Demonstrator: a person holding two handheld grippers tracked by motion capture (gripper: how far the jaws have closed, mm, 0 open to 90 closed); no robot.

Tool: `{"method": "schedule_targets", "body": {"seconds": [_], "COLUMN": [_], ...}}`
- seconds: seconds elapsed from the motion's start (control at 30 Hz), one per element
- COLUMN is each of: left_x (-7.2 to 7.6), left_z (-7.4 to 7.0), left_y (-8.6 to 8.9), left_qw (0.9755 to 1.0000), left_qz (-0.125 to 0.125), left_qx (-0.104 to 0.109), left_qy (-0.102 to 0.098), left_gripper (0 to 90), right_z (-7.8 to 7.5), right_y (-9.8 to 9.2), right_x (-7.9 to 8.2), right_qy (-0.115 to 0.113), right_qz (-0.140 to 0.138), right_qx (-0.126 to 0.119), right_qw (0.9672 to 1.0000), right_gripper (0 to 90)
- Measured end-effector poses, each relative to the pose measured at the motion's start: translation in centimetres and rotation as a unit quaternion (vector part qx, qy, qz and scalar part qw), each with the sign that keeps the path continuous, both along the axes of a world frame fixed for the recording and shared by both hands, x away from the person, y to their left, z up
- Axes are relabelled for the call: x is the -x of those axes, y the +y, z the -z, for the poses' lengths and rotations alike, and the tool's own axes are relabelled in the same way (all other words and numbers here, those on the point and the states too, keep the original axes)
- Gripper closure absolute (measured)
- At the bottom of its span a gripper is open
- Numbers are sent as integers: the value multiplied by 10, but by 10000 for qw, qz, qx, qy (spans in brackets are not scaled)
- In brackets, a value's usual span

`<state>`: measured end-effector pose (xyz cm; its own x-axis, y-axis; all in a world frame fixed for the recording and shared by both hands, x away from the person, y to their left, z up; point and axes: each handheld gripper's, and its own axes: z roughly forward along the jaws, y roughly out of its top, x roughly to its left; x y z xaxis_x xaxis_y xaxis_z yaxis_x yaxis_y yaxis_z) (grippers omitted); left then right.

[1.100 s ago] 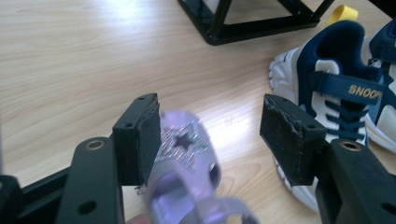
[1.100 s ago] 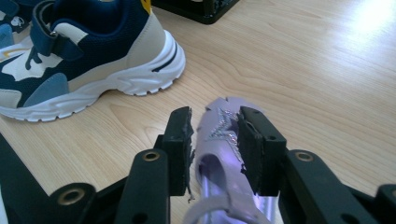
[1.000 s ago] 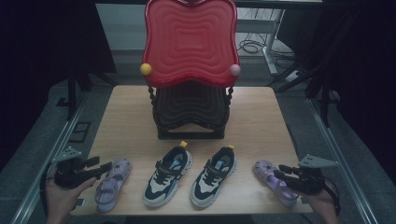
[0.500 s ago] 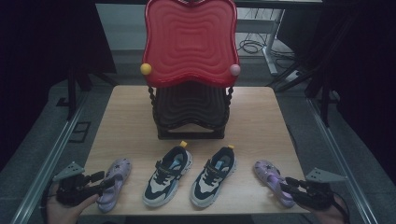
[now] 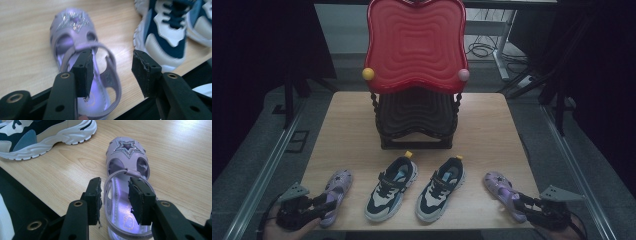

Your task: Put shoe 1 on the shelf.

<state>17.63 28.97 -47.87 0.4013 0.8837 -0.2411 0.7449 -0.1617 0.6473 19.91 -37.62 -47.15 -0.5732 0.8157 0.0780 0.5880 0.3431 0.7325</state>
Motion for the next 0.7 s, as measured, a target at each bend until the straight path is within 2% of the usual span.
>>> {"method": "schedule_targets", "body": {"seconds": [0.13,0.3,0.53,0.7], "left_x": [0,-3,-4,-5], "left_z": [5,14,21,21], "left_y": [-1,-6,-10,-9], "left_qw": [9999,9994,9990,9990], "left_qz": [-70,22,68,95], "left_qx": [-72,-149,-184,-166], "left_qy": [120,305,400,411], "left_gripper": [546,592,639,673], "right_z": [2,9,12,17], "right_y": [-2,0,3,10], "right_x": [1,0,-2,-7], "right_qy": [30,144,295,440], "right_qz": [45,-9,-109,-206], "right_qx": [-32,-43,46,185], "right_qw": [10000,9999,9995,9986], "right_gripper": [624,625,644,661]}}
